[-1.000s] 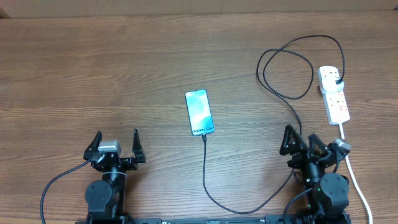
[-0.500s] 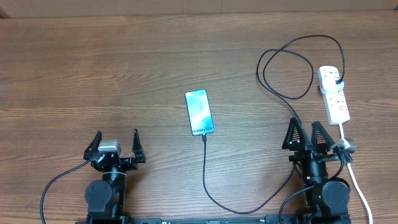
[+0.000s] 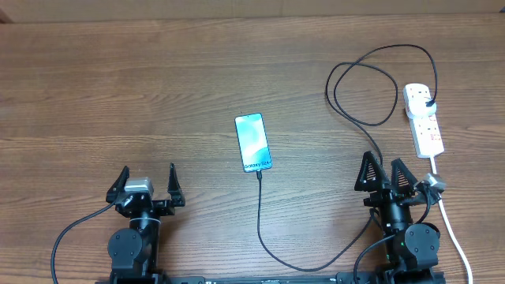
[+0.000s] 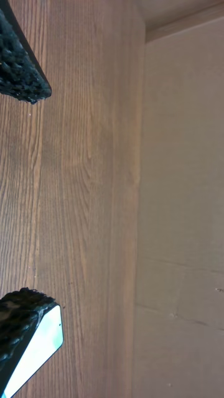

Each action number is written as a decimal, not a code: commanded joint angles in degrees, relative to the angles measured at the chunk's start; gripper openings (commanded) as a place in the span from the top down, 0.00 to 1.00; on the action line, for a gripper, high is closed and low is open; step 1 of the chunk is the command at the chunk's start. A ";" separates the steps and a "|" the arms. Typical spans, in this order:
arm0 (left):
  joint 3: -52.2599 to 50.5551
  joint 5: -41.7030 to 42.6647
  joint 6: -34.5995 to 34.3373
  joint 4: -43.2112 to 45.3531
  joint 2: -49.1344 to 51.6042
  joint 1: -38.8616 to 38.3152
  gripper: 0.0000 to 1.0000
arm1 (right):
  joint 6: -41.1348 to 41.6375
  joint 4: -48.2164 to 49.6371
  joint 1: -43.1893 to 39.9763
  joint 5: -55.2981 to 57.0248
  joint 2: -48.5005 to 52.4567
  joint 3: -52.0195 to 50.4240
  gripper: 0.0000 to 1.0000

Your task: Plug charger to phone and switch on socket

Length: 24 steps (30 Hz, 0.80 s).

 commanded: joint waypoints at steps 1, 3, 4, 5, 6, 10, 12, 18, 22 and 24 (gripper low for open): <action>-0.11 0.26 0.83 0.00 -0.63 0.39 0.00 | -0.52 0.35 -0.33 2.47 -0.50 -0.61 0.00; -0.11 0.26 0.83 0.00 -0.63 0.39 0.00 | -0.52 0.68 -0.33 5.86 -0.50 -0.61 0.00; -0.11 0.26 0.83 0.00 -0.63 0.39 0.00 | -0.52 0.76 -0.33 6.29 -0.50 -0.61 0.00; -0.11 0.26 0.83 0.00 -0.63 0.39 0.00 | -0.50 0.76 -0.33 6.21 -0.50 -0.61 0.00; -0.11 0.26 0.83 0.00 -0.63 0.39 0.00 | -0.48 0.76 -0.31 5.90 -0.50 -0.61 0.00; -0.11 0.26 0.83 0.00 -0.63 0.39 0.00 | -0.48 0.74 -0.33 5.75 -0.50 -0.61 0.00; -0.11 0.28 0.83 0.00 -0.63 0.39 0.00 | -0.57 0.74 -0.31 5.77 -0.50 -0.61 0.00; -0.11 0.26 0.83 0.00 -0.63 0.39 0.00 | -0.50 0.81 -0.33 7.08 -0.50 -0.61 0.00; -0.11 0.26 0.83 0.00 -0.63 0.39 0.01 | -3.82 0.72 -0.31 6.36 -0.50 -0.61 0.00; -0.11 0.26 0.83 0.00 -0.63 0.39 0.00 | -9.81 0.52 -0.33 4.35 -0.50 -0.63 0.00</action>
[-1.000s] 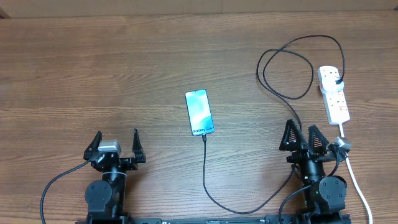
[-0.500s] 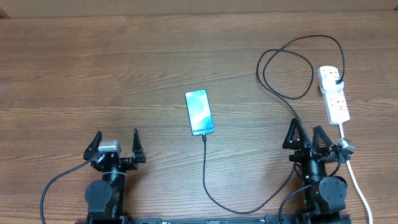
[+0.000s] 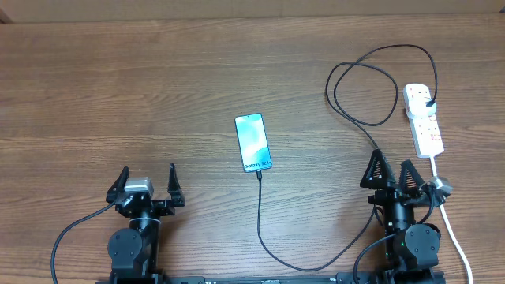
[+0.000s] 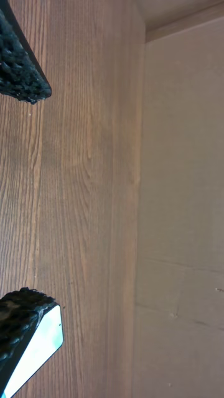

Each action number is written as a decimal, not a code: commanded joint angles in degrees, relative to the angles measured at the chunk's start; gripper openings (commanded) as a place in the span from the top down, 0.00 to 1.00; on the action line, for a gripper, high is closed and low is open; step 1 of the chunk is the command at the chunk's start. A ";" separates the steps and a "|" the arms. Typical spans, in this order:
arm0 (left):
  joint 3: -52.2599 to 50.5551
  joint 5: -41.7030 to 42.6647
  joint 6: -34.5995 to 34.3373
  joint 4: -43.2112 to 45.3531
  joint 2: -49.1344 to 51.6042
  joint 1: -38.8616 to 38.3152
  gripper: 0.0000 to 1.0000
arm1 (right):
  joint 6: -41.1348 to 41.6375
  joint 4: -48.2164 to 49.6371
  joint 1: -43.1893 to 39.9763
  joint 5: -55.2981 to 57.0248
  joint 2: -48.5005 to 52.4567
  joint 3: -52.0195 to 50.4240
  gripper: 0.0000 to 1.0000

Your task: Plug charger to phone and switch on socket

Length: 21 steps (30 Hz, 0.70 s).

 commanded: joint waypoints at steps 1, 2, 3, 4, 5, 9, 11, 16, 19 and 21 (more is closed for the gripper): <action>-0.11 0.26 0.83 0.00 -0.63 0.39 0.00 | -10.27 0.17 -0.31 -2.67 -0.50 -0.63 0.00; -0.11 0.26 0.83 0.00 -0.63 0.39 0.00 | -14.16 0.02 -0.33 -4.28 -0.50 -0.63 0.00; -0.11 0.26 0.83 0.00 -0.63 0.39 0.00 | -17.38 -0.20 -0.33 -5.75 -0.50 -0.63 0.00; -0.11 0.28 0.83 0.00 -0.63 0.39 0.00 | -20.55 -0.37 -0.33 -7.17 -0.50 -0.63 0.00; -0.11 0.26 0.83 0.00 -0.63 0.39 0.00 | -23.85 -0.57 -0.33 -8.55 -0.50 -0.63 0.00; -0.11 0.26 0.83 0.00 -0.63 0.39 0.00 | -32.65 -0.79 -0.33 -10.38 -0.50 -0.63 0.00; -0.11 0.26 0.83 0.00 -0.63 0.39 0.01 | -35.41 -0.79 -0.50 -10.36 -0.50 -0.63 0.00; -0.11 0.26 0.83 0.00 -0.63 0.39 0.00 | -36.44 -0.79 -0.50 -10.45 -0.50 -0.63 0.00; -0.11 0.26 0.83 0.00 -0.63 0.39 0.00 | -34.82 -0.76 -0.50 -10.43 -0.50 -0.63 0.00; -0.11 0.26 0.83 0.00 -0.63 0.39 0.00 | -34.73 -0.74 -0.50 -10.38 -0.50 -0.63 0.00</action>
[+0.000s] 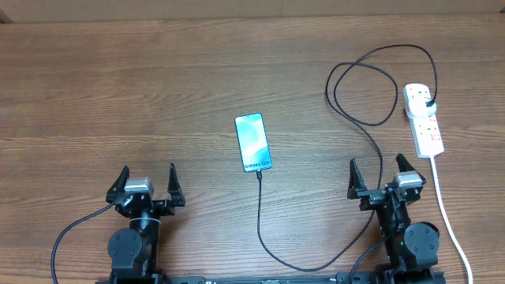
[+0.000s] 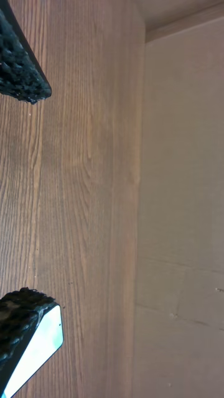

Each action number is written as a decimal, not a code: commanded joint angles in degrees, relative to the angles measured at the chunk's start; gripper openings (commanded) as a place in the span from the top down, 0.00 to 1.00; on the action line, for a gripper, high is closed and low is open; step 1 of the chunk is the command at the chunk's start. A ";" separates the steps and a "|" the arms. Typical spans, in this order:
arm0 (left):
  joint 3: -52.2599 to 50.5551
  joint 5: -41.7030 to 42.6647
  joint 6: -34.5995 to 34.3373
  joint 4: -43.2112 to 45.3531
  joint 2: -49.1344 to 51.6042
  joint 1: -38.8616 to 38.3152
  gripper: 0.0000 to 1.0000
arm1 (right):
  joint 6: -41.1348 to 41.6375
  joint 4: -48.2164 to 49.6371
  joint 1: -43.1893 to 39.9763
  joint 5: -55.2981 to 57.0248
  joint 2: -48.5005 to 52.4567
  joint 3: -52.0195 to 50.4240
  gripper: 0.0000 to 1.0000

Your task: Plug charger to phone and switch on socket

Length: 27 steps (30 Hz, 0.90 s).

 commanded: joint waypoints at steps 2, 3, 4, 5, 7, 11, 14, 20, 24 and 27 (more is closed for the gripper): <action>-0.11 0.26 0.83 0.00 -0.63 0.39 0.00 | -0.66 0.20 -0.48 -0.50 -0.50 -0.63 0.00; -0.11 0.26 0.83 0.00 -0.63 0.39 0.00 | -0.66 0.20 -0.48 -0.50 -0.50 -0.63 0.00; -0.11 0.26 0.83 0.00 -0.63 0.39 0.00 | -0.66 0.17 -0.48 -0.50 -0.50 -0.63 0.00; -0.11 0.26 0.83 0.00 -0.63 0.39 0.00 | -0.66 0.20 -0.48 -0.50 -0.50 -0.63 0.00; -0.11 0.26 0.83 0.00 -0.63 0.39 0.00 | -0.66 0.20 -0.50 -0.50 -0.50 -0.63 0.00; -0.11 0.28 0.83 0.00 -0.63 0.39 0.00 | -0.66 0.20 -1.86 -0.50 -0.50 -0.63 0.00; -0.11 0.26 0.83 0.00 -0.63 0.39 0.00 | -0.66 0.22 -2.80 -0.50 -0.50 -0.63 0.00; -0.11 0.28 0.83 0.00 -0.63 0.39 0.00 | -0.66 0.22 -3.43 -0.50 -0.50 -0.63 0.00; -0.11 0.26 0.83 0.00 -0.63 0.39 0.00 | -0.66 0.22 -3.43 -0.50 -0.50 -0.63 0.00; -0.11 0.26 0.83 0.00 -0.63 0.39 0.00 | -0.66 0.20 -3.43 -0.50 -0.50 -0.63 0.00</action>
